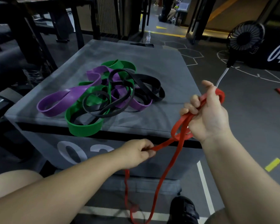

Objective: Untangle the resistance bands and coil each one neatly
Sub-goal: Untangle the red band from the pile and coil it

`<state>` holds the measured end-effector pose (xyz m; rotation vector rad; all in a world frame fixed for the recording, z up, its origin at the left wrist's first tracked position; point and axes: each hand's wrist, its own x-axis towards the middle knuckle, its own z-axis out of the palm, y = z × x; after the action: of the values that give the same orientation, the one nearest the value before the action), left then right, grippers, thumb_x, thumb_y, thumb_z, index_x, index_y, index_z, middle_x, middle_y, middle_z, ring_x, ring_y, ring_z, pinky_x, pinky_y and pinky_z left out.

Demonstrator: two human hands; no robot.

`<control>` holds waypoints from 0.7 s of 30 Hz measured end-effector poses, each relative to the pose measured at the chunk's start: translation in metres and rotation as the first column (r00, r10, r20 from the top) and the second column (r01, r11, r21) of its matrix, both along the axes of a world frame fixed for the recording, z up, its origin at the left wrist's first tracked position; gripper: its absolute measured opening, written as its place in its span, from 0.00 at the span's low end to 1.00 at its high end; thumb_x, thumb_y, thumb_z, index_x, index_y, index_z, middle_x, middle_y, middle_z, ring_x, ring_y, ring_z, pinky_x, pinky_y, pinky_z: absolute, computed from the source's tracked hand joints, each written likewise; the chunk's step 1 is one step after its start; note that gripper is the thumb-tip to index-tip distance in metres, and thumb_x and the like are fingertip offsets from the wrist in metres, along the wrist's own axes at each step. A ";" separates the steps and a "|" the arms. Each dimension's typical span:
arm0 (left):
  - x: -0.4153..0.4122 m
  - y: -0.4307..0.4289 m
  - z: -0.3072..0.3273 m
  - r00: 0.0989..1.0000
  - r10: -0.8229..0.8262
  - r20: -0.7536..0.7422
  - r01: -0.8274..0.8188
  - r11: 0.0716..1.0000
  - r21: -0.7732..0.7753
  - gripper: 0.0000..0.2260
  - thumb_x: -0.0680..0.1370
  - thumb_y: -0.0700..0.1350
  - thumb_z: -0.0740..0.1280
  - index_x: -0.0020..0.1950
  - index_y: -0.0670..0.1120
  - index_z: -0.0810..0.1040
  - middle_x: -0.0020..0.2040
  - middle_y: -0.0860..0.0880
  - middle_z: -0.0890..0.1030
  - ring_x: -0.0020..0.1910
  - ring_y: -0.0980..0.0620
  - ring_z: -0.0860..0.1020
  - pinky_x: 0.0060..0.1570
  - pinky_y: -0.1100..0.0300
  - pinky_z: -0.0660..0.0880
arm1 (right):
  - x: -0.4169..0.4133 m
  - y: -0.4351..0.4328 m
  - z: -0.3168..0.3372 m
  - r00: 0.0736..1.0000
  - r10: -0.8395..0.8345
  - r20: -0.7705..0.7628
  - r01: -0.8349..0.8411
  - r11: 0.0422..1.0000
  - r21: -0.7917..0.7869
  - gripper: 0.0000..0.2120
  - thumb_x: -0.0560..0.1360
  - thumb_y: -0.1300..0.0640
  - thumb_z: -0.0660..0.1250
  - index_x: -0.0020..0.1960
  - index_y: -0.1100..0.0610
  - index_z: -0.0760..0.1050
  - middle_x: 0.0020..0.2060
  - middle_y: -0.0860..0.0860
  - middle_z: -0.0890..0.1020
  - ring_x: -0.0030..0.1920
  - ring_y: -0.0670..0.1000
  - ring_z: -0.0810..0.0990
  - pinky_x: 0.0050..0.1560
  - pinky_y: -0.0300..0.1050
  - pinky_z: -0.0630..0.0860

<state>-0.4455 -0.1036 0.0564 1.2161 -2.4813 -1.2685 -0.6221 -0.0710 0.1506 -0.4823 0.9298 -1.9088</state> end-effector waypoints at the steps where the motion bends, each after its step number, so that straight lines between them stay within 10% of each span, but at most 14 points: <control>1: 0.001 0.000 0.004 0.998 -0.051 0.032 0.054 0.996 -0.076 0.11 0.78 0.51 0.66 0.60 0.56 0.76 0.51 0.56 0.74 0.50 0.57 0.74 0.50 0.66 0.69 | 0.001 -0.001 -0.001 1.000 0.004 -0.024 -0.004 1.000 -0.006 0.09 0.83 0.46 0.56 0.55 0.49 0.72 0.29 0.48 0.64 0.28 0.47 0.60 0.31 0.41 0.67; 8: 0.008 0.007 0.023 0.957 -0.275 0.091 0.289 0.886 -0.364 0.22 0.82 0.44 0.58 0.76 0.55 0.60 0.63 0.51 0.70 0.62 0.54 0.69 0.57 0.68 0.64 | 0.018 -0.005 -0.023 0.947 0.058 -0.315 -0.070 0.997 -0.027 0.11 0.83 0.63 0.55 0.43 0.56 0.69 0.30 0.47 0.72 0.27 0.44 0.64 0.29 0.37 0.65; 14: 0.012 0.000 0.027 0.964 -0.154 -0.217 0.078 0.944 -0.321 0.12 0.80 0.47 0.63 0.49 0.54 0.58 0.45 0.48 0.78 0.45 0.47 0.78 0.47 0.48 0.76 | 0.037 0.002 -0.041 0.850 0.213 -0.481 -0.127 0.970 0.206 0.11 0.83 0.49 0.55 0.47 0.52 0.69 0.28 0.48 0.74 0.32 0.50 0.74 0.38 0.47 0.75; 21: 0.008 0.001 0.027 0.926 0.028 -0.377 -0.126 0.963 -0.238 0.19 0.73 0.45 0.71 0.44 0.53 0.58 0.36 0.48 0.76 0.31 0.50 0.73 0.37 0.48 0.74 | 0.050 0.008 -0.053 0.609 0.303 -0.733 -0.034 0.933 0.357 0.18 0.82 0.44 0.53 0.56 0.59 0.68 0.36 0.48 0.76 0.38 0.45 0.76 0.40 0.38 0.74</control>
<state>-0.4374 -0.1028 0.0831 0.9040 -2.2132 -1.0036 -0.5717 -0.0631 0.0981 -1.2233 1.6481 -1.2902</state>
